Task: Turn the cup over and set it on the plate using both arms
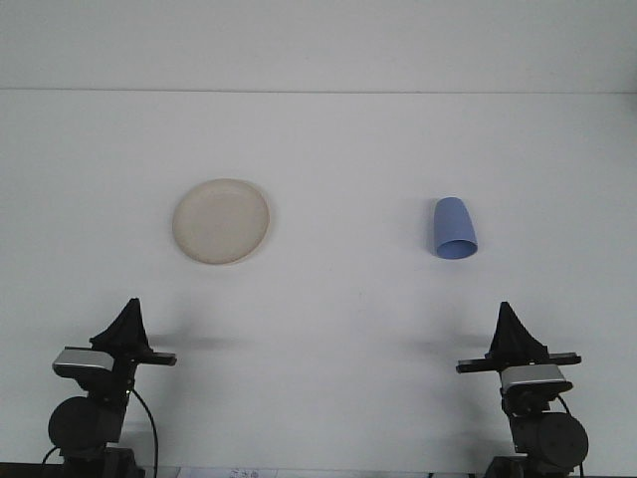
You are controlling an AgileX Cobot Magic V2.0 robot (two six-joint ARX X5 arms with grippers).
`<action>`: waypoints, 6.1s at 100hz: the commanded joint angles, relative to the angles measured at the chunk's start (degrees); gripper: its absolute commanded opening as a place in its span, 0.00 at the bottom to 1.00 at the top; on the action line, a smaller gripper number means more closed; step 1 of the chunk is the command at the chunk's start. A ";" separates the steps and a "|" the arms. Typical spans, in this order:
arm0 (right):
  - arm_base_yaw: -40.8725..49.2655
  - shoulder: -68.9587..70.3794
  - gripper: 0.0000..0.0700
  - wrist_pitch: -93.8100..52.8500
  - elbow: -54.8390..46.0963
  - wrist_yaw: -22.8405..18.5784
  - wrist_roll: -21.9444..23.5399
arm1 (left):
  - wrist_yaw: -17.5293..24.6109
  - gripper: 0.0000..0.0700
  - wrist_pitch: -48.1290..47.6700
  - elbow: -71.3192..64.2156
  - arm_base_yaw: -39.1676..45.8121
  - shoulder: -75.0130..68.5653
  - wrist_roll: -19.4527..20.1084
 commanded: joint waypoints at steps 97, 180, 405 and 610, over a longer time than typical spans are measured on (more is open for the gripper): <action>0.07 41.27 0.00 -26.53 47.84 4.46 4.22 | 0.13 0.02 0.74 -1.09 -0.04 -0.04 0.04; -0.02 54.05 0.63 3.32 23.91 5.07 4.61 | 0.13 0.02 0.74 -1.09 -0.04 -0.04 0.04; 35.89 84.37 0.00 -77.33 85.11 3.04 -7.41 | 0.13 0.02 0.72 -1.09 -0.04 -0.04 0.04; 3.52 54.05 0.60 -52.15 68.72 2.36 -4.63 | 0.13 0.02 0.76 -1.09 -0.04 -0.04 0.04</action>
